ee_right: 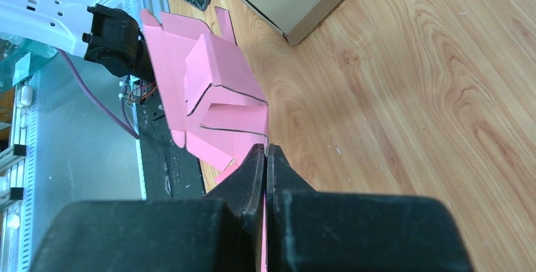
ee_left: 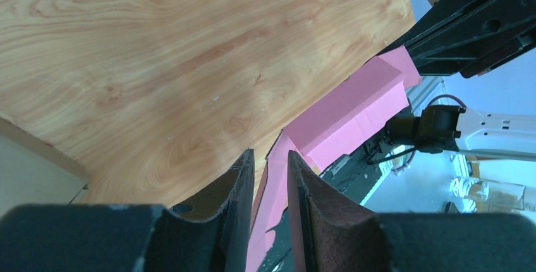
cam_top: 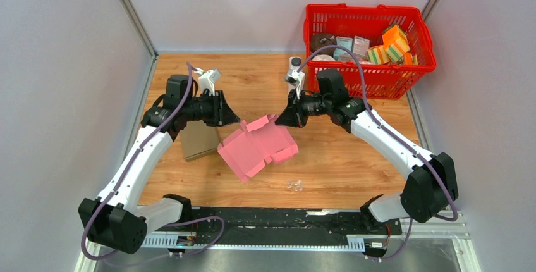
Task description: Fold the paper box
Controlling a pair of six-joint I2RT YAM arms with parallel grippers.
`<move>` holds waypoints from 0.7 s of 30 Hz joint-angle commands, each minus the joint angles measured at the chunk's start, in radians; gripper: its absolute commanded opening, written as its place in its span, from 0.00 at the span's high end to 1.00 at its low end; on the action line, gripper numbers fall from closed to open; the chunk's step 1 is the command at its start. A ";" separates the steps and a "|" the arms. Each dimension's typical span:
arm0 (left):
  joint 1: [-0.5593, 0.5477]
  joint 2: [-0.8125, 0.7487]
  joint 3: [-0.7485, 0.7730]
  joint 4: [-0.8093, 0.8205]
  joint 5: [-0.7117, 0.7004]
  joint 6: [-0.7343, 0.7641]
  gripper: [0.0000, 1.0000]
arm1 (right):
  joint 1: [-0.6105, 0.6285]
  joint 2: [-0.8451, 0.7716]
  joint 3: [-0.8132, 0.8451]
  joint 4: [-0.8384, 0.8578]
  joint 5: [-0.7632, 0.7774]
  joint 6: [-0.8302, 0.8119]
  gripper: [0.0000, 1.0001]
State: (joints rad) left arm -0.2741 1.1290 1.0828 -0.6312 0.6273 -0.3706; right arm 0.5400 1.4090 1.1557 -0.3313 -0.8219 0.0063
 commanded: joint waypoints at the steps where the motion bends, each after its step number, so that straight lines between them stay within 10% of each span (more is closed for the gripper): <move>1: -0.033 -0.005 0.011 0.045 0.050 0.015 0.67 | -0.003 -0.001 0.038 0.049 -0.022 0.015 1.00; 21: -0.148 0.045 -0.132 0.132 -0.044 -0.082 0.84 | -0.003 -0.002 0.000 0.182 -0.106 0.101 1.00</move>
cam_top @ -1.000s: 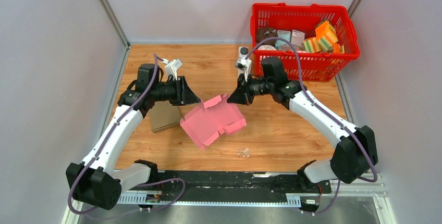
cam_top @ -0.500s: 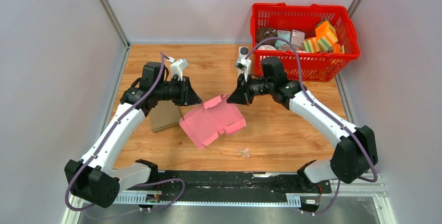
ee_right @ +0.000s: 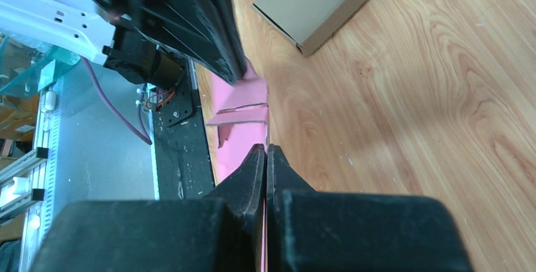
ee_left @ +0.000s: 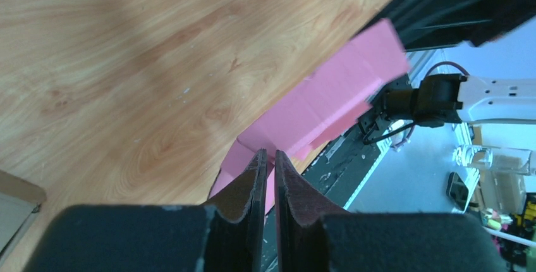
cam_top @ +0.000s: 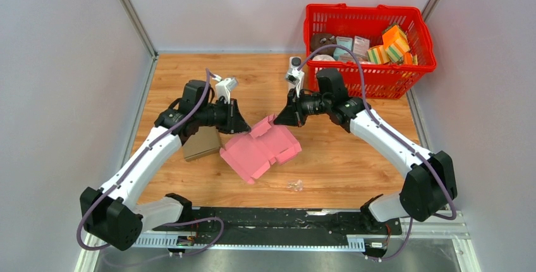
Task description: Fold the paper box
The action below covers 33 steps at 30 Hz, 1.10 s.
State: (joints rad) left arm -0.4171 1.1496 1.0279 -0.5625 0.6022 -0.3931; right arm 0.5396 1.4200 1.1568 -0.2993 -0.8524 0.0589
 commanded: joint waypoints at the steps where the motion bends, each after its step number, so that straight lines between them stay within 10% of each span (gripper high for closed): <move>1: -0.005 0.030 -0.100 0.087 -0.033 -0.067 0.84 | -0.003 -0.010 -0.011 0.169 -0.085 0.074 1.00; 7: -0.002 0.073 -0.192 0.240 0.001 -0.092 0.83 | 0.000 0.019 -0.051 0.191 -0.096 0.069 1.00; 18: -0.011 -0.145 -0.129 0.196 -0.219 -0.010 0.49 | 0.020 0.098 0.064 -0.092 0.142 -0.088 1.00; 33: -0.097 0.117 -0.014 0.179 -0.309 0.023 0.32 | 0.071 0.238 0.253 -0.132 0.154 -0.096 1.00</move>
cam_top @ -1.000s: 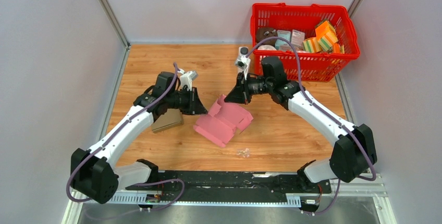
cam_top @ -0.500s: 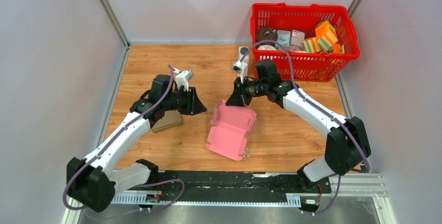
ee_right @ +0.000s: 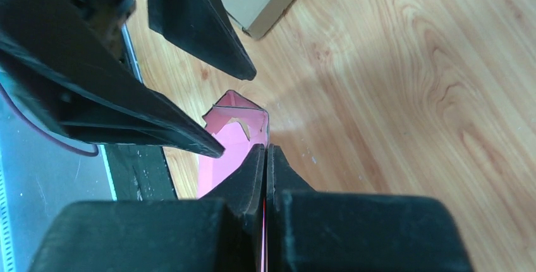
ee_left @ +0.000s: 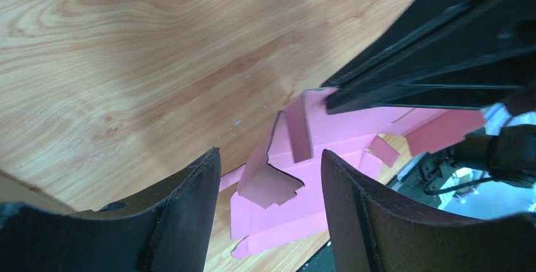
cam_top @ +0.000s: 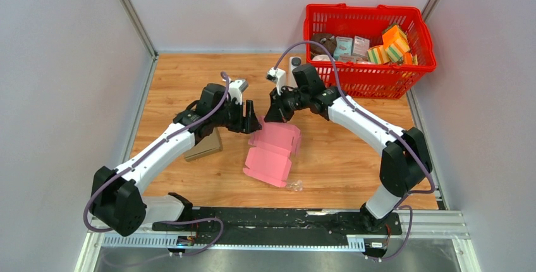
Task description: Fold the paper box
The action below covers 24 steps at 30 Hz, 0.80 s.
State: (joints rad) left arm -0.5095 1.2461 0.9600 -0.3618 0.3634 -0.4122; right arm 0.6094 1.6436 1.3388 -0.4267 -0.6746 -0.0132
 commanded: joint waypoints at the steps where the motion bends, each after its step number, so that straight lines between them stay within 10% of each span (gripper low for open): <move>1: -0.004 0.027 0.060 -0.049 -0.081 0.059 0.33 | 0.003 0.016 0.075 -0.001 -0.026 -0.027 1.00; 12: 0.008 -0.008 0.017 -0.031 -0.144 0.109 0.93 | 0.015 0.029 0.105 -0.100 0.058 -0.226 1.00; 20: 0.029 0.007 -0.076 0.095 -0.174 0.013 0.94 | 0.133 -0.057 -0.193 0.361 0.458 -0.339 1.00; 24: 0.084 0.022 -0.109 0.127 -0.196 -0.054 0.78 | 0.205 -0.061 -0.279 0.528 0.596 -0.407 1.00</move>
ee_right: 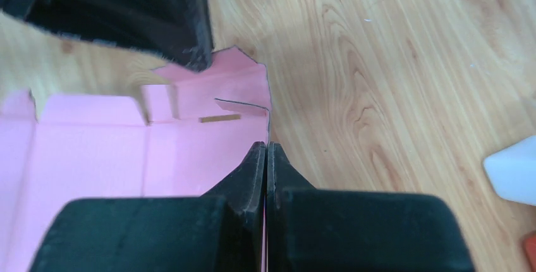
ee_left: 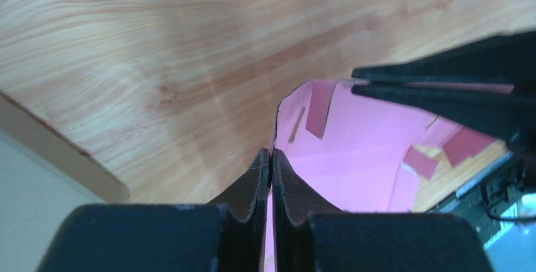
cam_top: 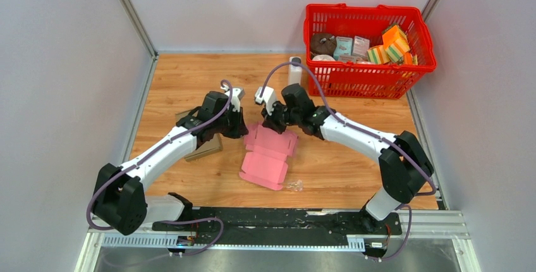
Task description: Fold the paper box
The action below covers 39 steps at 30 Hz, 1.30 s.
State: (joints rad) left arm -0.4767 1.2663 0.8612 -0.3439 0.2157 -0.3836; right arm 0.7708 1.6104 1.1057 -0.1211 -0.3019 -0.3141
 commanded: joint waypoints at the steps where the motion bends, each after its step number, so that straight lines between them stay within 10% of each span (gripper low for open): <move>1: 0.070 0.002 -0.016 0.111 -0.042 -0.090 0.73 | 0.068 -0.020 -0.028 0.221 0.237 -0.127 1.00; 4: 0.075 -0.016 -0.025 0.118 -0.012 -0.090 0.62 | 0.117 0.017 -0.007 0.201 0.358 -0.170 1.00; 14: 0.064 -0.128 -0.036 0.201 0.160 -0.087 0.72 | 0.125 0.006 -0.012 0.213 0.333 -0.198 1.00; 39: -0.045 -0.088 0.042 0.080 -0.125 0.051 0.62 | 0.125 0.014 0.025 0.126 0.207 -0.158 1.00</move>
State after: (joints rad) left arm -0.5198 1.2228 0.8577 -0.2375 0.1272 -0.3565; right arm 0.8951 1.6218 1.0874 -0.0109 -0.0692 -0.4759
